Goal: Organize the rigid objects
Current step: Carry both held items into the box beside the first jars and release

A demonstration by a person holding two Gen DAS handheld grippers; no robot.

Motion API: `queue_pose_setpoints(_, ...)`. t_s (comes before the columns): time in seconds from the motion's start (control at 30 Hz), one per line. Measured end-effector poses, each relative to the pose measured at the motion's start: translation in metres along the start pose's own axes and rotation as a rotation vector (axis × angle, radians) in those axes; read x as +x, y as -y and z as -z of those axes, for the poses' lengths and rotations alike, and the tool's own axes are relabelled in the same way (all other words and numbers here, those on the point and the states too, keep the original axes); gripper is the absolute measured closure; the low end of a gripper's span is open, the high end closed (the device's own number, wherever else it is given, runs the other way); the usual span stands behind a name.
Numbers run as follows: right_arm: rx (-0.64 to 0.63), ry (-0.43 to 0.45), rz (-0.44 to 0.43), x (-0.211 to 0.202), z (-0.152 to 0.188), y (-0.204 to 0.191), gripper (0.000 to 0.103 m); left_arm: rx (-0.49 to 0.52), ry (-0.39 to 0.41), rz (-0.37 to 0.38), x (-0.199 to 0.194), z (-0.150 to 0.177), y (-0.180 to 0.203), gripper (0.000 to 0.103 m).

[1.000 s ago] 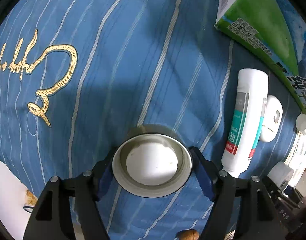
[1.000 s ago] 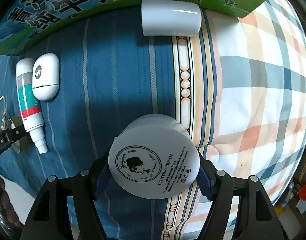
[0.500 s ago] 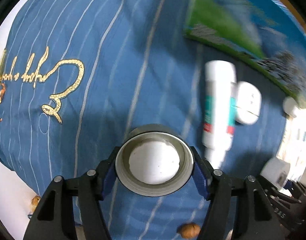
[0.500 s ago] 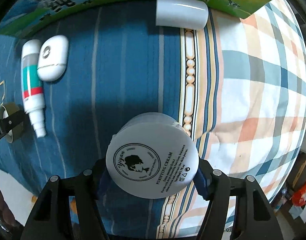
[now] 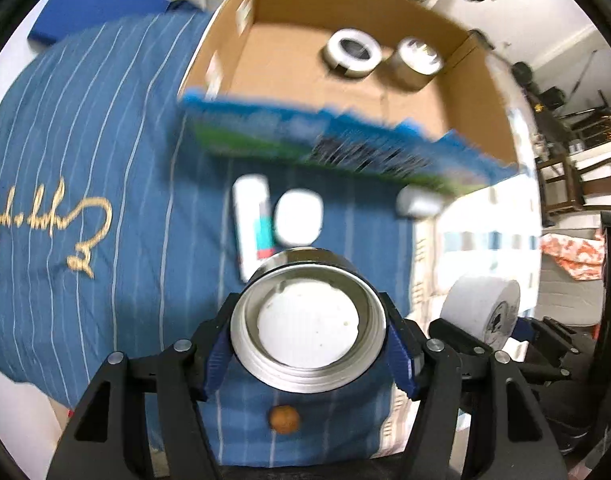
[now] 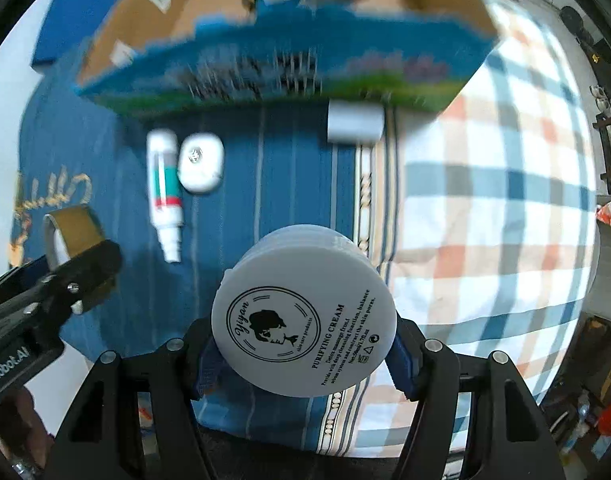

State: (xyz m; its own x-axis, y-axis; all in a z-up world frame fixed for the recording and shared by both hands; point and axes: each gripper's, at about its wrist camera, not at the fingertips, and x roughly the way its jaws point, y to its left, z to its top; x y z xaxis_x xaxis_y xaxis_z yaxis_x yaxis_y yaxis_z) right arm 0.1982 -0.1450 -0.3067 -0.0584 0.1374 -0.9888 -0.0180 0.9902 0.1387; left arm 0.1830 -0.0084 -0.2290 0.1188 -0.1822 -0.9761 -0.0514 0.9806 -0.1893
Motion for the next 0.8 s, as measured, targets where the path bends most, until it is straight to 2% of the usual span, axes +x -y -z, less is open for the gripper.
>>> queue_pose_setpoints(0.13,0.005,0.06,-0.036,-0.053,-0.017,0.005,0.034,0.035,0.056,0.009,-0.034,-0.029,0.008,0.04)
queue_pose_setpoints(0.3,-0.006,0.134,-0.058,-0.096,-0.042,0.012,0.034,0.068,0.132,0.007,-0.062,-0.07,0.014,0.04)
queue_pose_setpoints(0.37,-0.008,0.168,-0.055,-0.111,-0.061,0.011,0.034,0.082,0.159,-0.009,-0.068,-0.087,0.016,0.04)
queue_pose_setpoints(0.53,0.001,0.211,-0.045,-0.126,-0.098,0.009,0.034,0.096,0.193,-0.04,-0.066,-0.127,0.014,0.04)
queue_pose_setpoints(0.8,0.029,0.187,-0.039,-0.12,-0.153,0.013,0.034,0.088,0.185,-0.078,-0.046,-0.18,0.007,0.04)
